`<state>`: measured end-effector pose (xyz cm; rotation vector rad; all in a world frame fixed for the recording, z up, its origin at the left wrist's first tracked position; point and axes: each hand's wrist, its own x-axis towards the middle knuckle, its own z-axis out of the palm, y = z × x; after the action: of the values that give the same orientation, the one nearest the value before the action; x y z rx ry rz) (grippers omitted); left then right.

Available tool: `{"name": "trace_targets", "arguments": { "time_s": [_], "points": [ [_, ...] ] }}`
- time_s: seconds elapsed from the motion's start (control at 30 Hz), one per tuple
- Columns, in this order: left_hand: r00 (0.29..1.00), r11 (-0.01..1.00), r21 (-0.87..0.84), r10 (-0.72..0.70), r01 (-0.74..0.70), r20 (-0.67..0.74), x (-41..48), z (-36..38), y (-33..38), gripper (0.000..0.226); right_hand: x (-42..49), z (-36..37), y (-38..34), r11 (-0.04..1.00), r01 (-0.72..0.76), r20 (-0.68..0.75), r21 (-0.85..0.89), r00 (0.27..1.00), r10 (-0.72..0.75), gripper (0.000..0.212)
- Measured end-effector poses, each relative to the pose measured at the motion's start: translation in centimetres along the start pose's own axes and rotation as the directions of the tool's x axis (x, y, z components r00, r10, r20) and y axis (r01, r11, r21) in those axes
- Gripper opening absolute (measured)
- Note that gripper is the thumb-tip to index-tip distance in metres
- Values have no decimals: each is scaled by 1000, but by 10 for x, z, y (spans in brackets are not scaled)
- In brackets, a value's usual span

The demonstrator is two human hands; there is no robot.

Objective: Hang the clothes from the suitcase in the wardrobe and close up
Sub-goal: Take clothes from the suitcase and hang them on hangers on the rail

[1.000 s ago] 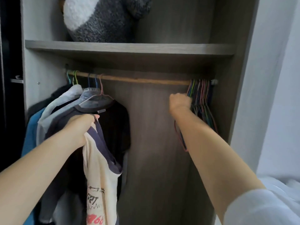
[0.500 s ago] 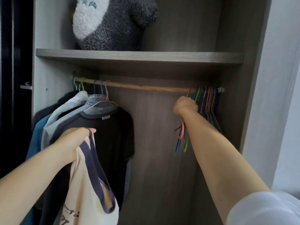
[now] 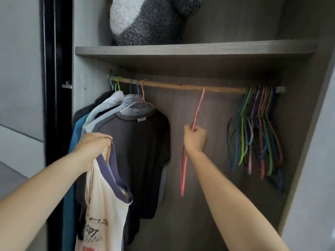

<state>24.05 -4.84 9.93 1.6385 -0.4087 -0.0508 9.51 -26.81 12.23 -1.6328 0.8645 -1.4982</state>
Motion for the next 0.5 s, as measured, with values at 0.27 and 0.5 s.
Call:
{"name": "trace_targets", "arguments": {
  "time_s": [0.27, 0.5],
  "points": [
    [995, 975, 210, -87, 76, 42, -22, -35, -12, 15, -64, 21, 41, 845, -506, 266, 174, 850, 454, 42],
    [989, 933, 344, -134, 103, 66, -35, -51, -25, 29, -92, 7, -37, 565, -607, 693, 558, 716, 85, 38]
  ]
}}
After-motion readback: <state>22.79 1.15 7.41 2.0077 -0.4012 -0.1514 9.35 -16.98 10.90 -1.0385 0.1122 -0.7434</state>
